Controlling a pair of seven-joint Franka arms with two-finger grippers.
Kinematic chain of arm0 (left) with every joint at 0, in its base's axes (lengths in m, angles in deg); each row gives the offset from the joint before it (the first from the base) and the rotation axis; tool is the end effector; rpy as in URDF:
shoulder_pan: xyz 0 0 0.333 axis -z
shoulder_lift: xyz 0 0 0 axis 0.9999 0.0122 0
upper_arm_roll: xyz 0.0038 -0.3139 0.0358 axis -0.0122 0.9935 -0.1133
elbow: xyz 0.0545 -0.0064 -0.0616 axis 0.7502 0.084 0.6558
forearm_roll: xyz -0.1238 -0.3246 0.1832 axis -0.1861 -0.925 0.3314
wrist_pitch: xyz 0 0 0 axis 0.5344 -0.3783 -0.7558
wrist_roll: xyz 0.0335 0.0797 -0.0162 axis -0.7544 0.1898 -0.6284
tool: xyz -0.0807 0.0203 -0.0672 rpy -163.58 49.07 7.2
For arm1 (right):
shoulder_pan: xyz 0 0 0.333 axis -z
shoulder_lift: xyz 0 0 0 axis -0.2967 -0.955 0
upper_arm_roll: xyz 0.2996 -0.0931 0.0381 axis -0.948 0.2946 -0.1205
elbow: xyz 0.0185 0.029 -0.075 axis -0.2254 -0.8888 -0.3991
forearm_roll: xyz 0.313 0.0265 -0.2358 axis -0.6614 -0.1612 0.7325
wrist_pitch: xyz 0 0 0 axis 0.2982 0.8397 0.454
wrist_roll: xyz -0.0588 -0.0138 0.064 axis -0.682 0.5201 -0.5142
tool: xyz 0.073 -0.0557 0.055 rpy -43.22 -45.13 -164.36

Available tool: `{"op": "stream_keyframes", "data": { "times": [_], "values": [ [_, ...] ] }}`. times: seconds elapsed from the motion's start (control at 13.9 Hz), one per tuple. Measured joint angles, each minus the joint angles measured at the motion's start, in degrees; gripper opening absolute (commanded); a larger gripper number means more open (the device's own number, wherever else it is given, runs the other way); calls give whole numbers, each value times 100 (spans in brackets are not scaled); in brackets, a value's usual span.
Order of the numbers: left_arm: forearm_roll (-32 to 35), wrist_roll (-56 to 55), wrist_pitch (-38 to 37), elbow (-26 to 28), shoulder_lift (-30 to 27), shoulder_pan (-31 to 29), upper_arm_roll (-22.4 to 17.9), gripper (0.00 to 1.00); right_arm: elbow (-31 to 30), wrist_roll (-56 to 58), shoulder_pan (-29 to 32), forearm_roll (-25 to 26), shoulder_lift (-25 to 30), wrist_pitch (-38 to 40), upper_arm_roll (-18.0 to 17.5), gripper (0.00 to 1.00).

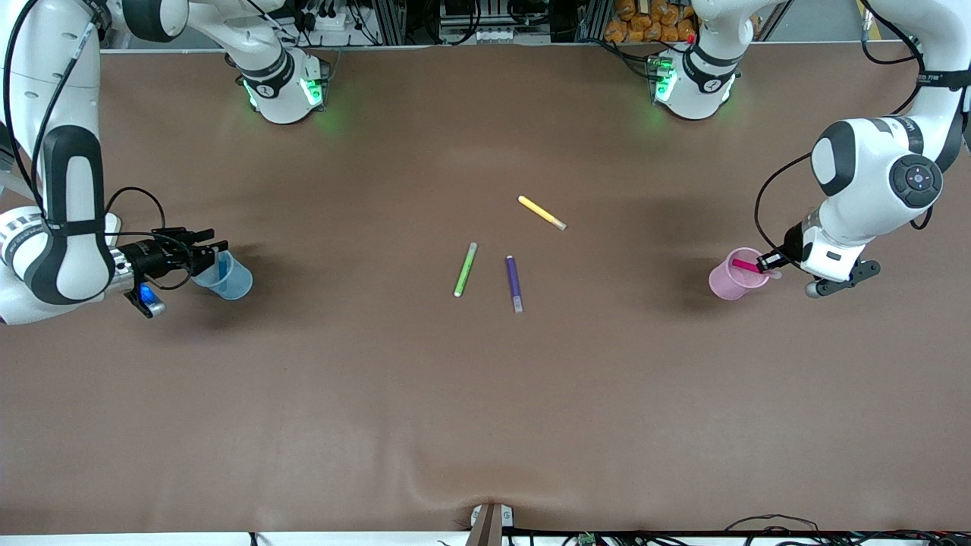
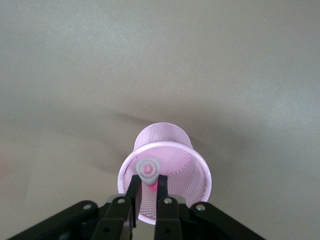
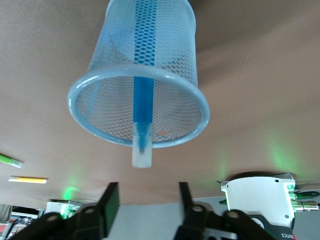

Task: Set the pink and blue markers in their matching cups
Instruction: 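Release both markers into their cups and raise both grippers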

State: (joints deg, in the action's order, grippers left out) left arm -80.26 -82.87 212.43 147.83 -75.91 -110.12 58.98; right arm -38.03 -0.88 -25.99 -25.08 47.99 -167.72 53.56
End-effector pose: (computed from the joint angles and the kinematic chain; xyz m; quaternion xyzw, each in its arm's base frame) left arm 0.5263 0.0292 0.2992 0.9819 0.1890 -0.0103 0.0040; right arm 0.5517 -0.1230 0.2398 -0.8611 0.2761 0.3885 0.1771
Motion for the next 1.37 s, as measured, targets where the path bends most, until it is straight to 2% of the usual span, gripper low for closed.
{"op": "stream_keyframes", "data": {
  "times": [0.07, 0.14, 0.51, 0.79, 0.94, 1.23, 1.37],
  "values": [
    [0, -6, -1, 0, 11, 0, 1, 100, 1, 5, -2, -5, 0, 0, 0, 97],
    [0, -8, -1, 0, 19, 0, 2, 100, 5, 9, -5, -8, 0, 0, 0, 100],
    [0, -16, -1, 0, 25, 9, 33, 100, 214, 11, -34, -13, 0, 26, 0, 100],
    [0, -16, -1, -25, 24, 12, 62, 100, 766, 28, -65, -42, 60, 249, -29, 100],
    [0, -15, -54, -72, -5, 14, 97, 100, 1067, 35, -90, -64, 252, 311, -207, 100],
    [-1, -52, -1441, -652, -331, 18, 304, 100, 1521, 33, -141, -66, 789, 310, -778, 100],
    [-2, -61, -2091, -1053, -550, 15, 314, 100, 1856, 187, -131, -3, 941, 364, -845, 100]
  ]
}}
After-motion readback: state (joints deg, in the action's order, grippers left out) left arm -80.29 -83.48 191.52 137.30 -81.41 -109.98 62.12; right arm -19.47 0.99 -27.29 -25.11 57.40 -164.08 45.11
